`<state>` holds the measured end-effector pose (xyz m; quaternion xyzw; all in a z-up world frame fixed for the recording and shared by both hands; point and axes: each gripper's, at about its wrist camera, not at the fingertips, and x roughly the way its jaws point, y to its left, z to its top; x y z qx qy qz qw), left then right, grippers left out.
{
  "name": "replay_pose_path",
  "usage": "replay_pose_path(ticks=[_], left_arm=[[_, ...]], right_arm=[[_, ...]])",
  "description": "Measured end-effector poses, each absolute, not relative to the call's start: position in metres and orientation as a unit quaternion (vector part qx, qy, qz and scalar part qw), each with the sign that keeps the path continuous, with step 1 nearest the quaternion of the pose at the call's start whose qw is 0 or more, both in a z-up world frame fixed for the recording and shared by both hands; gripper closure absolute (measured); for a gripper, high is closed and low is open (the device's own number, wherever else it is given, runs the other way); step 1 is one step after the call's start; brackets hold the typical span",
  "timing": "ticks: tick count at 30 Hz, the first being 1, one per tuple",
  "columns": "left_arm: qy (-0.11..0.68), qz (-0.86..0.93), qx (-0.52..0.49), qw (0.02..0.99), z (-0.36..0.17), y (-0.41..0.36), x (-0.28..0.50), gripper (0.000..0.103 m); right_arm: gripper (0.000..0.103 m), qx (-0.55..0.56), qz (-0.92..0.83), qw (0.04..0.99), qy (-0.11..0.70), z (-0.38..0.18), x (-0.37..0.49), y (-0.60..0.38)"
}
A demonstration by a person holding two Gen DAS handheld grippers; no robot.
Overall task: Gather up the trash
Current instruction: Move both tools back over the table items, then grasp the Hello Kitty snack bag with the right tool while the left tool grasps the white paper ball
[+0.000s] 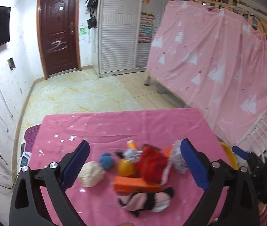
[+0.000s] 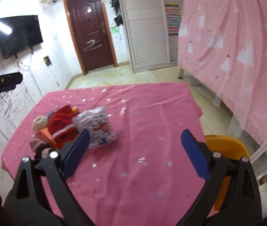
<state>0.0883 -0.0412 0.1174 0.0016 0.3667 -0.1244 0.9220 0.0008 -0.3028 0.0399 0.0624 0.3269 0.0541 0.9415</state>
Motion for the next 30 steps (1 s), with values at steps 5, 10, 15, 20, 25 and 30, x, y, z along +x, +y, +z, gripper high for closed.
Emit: replay_pose_path(ticks=[5,10,15,20,25,30], left_arm=[[0.377,-0.113,0.003,0.919,0.104,-0.015,0.096,0.013],[0.399,-0.105,0.002,0.911,0.083,0.009,0.108,0.013],[0.427,-0.099,-0.004,0.899,0.053,0.027,0.117,0.013],[0.451,-0.098,0.011,0.887,0.023,0.032,0.125,0.013],[0.461,-0.093,0.024,0.882,0.001,0.029,0.131,0.025],[0.466,-0.106,0.021,0.878,-0.01,0.028,0.133,0.047]], right_arm=[[0.01,0.041,0.067,0.938,0.337,0.04,0.012,-0.277],[0.01,0.029,0.072,0.934,0.349,0.037,0.021,-0.263],[0.01,0.025,0.061,0.929,0.363,0.03,0.03,-0.256],[0.01,0.019,0.055,0.924,0.378,0.02,0.039,-0.252],[0.01,0.012,0.052,0.92,0.388,0.015,0.046,-0.247],[0.01,0.002,0.051,0.917,0.395,0.012,0.055,-0.241]])
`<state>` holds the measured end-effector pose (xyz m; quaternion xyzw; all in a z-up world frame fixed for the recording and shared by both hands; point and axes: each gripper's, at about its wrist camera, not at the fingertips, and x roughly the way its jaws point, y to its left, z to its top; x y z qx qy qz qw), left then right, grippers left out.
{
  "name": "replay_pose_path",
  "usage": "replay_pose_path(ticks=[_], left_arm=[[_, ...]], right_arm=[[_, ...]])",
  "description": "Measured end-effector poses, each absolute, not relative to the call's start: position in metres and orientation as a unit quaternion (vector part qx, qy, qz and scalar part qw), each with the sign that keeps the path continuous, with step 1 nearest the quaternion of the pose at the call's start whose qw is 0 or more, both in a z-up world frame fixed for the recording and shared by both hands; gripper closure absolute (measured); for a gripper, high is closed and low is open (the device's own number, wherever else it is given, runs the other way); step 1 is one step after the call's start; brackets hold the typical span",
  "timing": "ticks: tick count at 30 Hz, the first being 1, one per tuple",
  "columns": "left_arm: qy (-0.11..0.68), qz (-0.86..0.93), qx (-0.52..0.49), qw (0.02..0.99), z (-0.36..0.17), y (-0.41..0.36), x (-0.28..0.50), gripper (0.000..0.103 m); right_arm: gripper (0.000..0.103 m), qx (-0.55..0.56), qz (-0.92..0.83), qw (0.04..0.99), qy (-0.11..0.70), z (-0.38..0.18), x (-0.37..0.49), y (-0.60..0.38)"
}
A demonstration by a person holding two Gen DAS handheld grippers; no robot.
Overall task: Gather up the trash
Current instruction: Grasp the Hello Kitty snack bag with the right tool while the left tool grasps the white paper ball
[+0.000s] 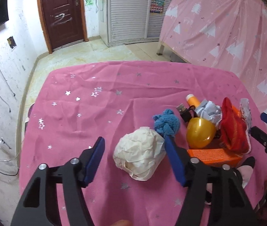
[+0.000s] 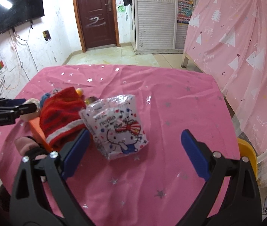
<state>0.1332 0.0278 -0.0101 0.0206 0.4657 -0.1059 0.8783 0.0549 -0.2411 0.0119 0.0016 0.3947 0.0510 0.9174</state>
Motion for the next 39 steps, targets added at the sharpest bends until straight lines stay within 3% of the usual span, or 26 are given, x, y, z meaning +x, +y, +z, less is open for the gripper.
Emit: replay_pose_path(ticks=[2,6,10,14,16,39], left_arm=[[0.46,-0.112,0.025,0.88,-0.01,0.025,0.131,0.055],[0.453,-0.111,0.032,0.884,-0.01,0.021,0.126,0.057],[0.449,-0.112,0.018,0.886,-0.012,0.026,0.121,0.057],[0.448,-0.108,0.02,0.887,-0.009,0.027,0.119,0.057],[0.445,-0.105,0.022,0.889,-0.007,0.027,0.117,0.057],[0.406,-0.128,0.042,0.904,0.048,-0.021,0.094,0.057]], right_arm=[[0.01,0.003,0.053,0.916,0.397,0.01,0.057,-0.239],[0.01,0.002,0.063,0.913,0.403,0.007,0.061,-0.237],[0.039,0.0,0.081,0.905,0.417,0.001,0.066,-0.234],[0.056,-0.002,0.089,0.908,0.409,0.003,0.063,-0.233],[0.059,-0.006,0.081,0.91,0.407,0.004,0.06,-0.233],[0.061,0.021,0.003,0.935,0.354,0.031,0.023,-0.303]])
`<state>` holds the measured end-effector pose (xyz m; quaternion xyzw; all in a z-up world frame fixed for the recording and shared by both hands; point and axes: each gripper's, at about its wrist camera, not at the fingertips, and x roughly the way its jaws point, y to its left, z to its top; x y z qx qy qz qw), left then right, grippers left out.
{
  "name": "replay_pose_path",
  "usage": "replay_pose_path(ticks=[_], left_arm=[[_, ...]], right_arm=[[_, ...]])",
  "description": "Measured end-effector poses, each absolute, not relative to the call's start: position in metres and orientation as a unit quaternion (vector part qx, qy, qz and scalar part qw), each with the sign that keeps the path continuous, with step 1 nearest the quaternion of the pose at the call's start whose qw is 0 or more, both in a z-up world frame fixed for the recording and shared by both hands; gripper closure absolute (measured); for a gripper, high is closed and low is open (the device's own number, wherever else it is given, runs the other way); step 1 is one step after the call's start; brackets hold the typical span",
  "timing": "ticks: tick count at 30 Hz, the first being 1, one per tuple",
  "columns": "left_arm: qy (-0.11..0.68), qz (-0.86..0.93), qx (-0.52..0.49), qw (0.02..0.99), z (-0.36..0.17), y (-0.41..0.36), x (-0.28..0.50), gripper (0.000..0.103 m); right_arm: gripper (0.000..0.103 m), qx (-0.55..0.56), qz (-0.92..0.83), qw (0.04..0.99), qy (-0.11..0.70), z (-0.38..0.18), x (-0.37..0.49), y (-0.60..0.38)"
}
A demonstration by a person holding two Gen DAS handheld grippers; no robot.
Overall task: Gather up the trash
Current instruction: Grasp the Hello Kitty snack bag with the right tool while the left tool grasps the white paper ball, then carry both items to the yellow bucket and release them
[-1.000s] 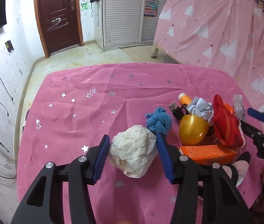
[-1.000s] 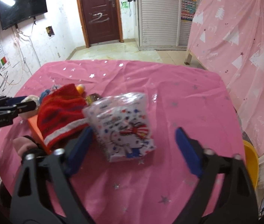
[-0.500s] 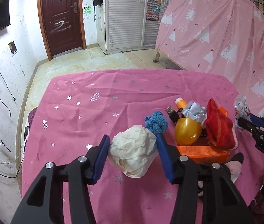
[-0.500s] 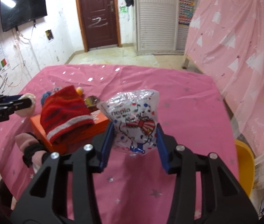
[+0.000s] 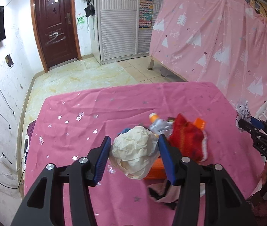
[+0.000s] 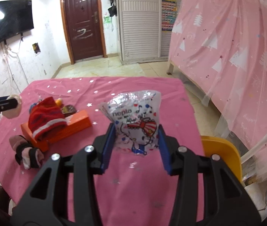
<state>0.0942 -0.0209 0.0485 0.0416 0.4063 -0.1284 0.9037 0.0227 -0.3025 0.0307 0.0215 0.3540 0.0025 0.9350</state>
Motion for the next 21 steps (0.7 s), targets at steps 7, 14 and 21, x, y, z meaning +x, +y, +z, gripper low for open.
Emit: replay_pose_path(ticks=[7,14,21], left_arm=[[0.404,-0.158,0.058,0.899,0.06,-0.064,0.087,0.057],[0.42,-0.197,0.058,0.884,0.062,-0.115,0.089,0.057],[0.429,-0.221,0.063,0.873,0.058,-0.161,0.086,0.057]], right_arm=[[0.061,0.045,-0.017,0.939,0.341,0.029,0.006,-0.337],[0.061,0.07,-0.036,0.939,0.334,0.024,-0.01,-0.373],[0.061,0.084,-0.063,0.938,0.331,0.021,-0.022,-0.407]])
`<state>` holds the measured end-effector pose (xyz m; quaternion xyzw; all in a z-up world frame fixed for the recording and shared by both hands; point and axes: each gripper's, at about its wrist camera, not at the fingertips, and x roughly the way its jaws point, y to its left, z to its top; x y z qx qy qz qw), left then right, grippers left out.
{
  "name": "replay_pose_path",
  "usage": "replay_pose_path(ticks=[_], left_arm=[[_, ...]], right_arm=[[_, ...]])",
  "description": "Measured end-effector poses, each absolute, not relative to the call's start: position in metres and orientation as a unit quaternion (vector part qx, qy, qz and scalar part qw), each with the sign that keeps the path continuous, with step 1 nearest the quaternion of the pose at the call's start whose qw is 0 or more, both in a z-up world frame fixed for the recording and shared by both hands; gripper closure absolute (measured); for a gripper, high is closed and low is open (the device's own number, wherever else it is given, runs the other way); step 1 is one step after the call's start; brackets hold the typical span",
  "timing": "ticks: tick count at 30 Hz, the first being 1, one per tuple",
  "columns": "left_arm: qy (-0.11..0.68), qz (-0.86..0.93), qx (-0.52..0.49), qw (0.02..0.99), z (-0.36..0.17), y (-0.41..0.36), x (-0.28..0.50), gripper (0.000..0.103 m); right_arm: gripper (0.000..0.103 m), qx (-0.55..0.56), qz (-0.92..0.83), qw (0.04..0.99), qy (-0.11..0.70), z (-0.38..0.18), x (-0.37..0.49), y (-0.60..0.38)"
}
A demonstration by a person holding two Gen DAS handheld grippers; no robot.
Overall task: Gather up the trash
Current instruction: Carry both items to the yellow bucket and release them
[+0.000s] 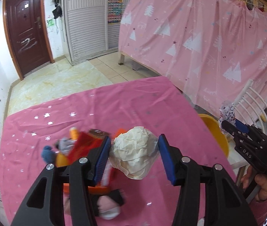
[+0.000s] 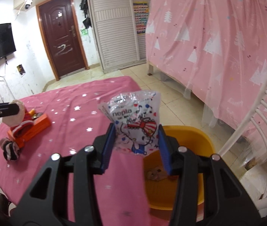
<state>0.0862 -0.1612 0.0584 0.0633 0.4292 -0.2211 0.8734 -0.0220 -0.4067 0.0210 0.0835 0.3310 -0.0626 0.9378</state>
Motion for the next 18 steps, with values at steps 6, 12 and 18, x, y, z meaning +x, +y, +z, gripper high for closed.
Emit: replay_pose_path(ticks=[6,12,18], left_arm=[[0.433,-0.249,0.07,0.863,0.059,-0.208,0.08,0.057],[0.446,-0.288,0.061,0.846,0.06,-0.267,0.082,0.057],[0.46,-0.309,0.062,0.83,0.05,-0.328,0.086,0.057]], right_arm=[[0.061,0.102,-0.082,0.932,0.337,0.015,-0.028,-0.437],[0.06,0.122,-0.092,0.923,0.353,-0.003,-0.027,-0.458],[0.06,0.14,-0.093,0.913,0.373,-0.02,-0.024,-0.474]])
